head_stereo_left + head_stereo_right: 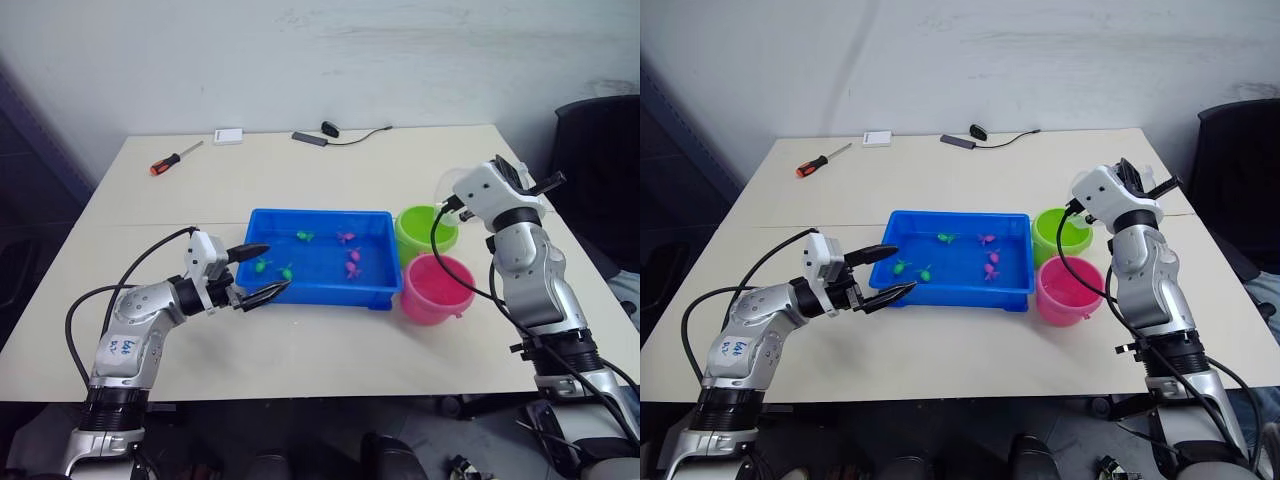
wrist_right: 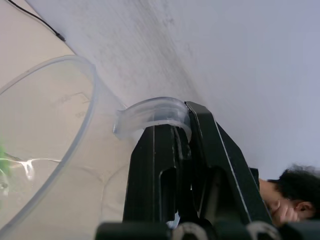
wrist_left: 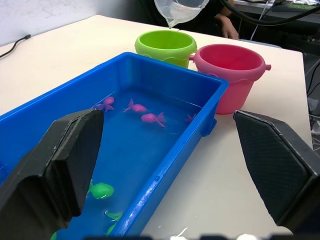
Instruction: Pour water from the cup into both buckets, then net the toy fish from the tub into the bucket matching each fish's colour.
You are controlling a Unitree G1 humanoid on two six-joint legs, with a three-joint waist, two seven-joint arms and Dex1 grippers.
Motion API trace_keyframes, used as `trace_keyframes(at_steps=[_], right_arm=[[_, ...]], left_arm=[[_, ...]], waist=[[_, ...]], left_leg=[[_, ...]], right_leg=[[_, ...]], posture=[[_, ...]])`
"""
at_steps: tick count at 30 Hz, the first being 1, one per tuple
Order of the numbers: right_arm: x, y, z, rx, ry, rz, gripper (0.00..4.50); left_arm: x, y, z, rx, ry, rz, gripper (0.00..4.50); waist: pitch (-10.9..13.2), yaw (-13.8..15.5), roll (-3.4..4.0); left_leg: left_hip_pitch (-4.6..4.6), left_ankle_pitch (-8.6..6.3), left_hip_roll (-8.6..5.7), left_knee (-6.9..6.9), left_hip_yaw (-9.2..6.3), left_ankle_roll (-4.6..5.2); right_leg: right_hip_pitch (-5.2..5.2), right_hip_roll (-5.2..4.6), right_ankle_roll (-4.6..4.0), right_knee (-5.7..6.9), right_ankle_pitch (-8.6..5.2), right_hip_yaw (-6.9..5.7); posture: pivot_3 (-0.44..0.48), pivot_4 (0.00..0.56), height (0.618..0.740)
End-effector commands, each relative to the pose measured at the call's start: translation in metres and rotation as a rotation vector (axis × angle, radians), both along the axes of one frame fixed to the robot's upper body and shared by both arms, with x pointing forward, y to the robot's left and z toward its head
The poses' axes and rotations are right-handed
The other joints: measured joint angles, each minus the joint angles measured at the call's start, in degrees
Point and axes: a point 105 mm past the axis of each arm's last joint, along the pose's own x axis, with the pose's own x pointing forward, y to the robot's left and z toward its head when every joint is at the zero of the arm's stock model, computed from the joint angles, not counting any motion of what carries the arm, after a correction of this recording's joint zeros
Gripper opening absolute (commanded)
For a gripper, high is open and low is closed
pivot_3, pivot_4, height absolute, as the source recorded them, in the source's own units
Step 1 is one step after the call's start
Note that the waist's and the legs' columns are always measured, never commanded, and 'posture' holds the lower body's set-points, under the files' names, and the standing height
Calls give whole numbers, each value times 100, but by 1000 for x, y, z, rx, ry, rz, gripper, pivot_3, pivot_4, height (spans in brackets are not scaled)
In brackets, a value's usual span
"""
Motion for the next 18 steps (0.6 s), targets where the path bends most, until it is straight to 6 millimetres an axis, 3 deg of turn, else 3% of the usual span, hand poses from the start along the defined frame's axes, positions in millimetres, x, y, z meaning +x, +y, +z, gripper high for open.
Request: trace_keyframes(at_steps=[1,18], right_arm=[[-4,3,26,-67,-98,-1,74],[-8,15,31,-228,-162,33,74]], left_arm=[[-4,1,12,0,-57,-8,4500],[-6,1,12,3,-59,-13,4500]], waist=[[0,-1,0],[0,-4,-1]], left_leg=[[-1,0,0,0,0,0],[0,0,1,-1,0,0]], right_leg=[[0,0,0,0,0,0],[1,0,-1,-3,0,0]], posture=[[0,150,740],[0,150,740]])
